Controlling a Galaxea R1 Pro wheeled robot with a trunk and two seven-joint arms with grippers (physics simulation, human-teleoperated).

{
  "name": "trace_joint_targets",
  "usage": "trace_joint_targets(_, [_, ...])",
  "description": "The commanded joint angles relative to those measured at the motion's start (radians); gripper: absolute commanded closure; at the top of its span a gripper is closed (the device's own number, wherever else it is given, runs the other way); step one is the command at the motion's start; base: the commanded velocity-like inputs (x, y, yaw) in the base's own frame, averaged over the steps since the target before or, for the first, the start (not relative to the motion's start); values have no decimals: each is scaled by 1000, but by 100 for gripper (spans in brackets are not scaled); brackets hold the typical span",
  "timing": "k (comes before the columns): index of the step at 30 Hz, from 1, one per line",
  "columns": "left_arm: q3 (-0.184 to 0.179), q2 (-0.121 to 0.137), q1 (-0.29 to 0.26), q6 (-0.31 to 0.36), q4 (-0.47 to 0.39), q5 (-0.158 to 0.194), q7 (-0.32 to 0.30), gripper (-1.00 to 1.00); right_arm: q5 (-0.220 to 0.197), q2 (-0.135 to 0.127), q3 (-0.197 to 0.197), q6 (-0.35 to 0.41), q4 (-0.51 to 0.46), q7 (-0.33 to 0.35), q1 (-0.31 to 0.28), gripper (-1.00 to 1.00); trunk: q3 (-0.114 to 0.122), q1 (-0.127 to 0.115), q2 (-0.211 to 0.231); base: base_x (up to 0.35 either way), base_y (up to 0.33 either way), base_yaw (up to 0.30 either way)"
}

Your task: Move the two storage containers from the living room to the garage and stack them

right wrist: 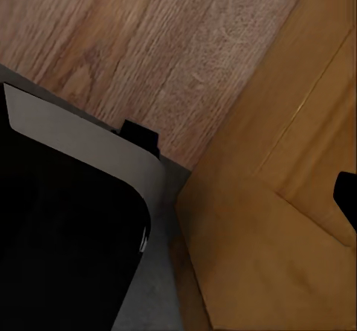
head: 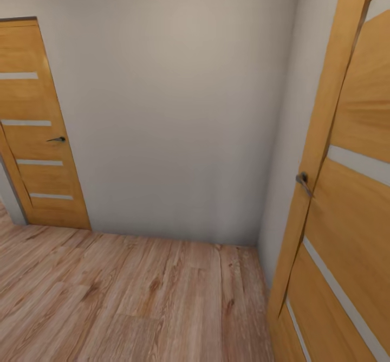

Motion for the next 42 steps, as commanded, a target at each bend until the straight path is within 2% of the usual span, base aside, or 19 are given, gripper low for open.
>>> trace_joint_targets(1, [1,0,0,-3,0,5,0,-100,5,0,1,-5,3,-5,-1,-100,-1,1,0,322,0,0])
trace_joint_targets(42, [1,0,0,-3,0,5,0,-100,5,2,1,-5,3,-5,-1,-100,-1,1,0,322,0,0])
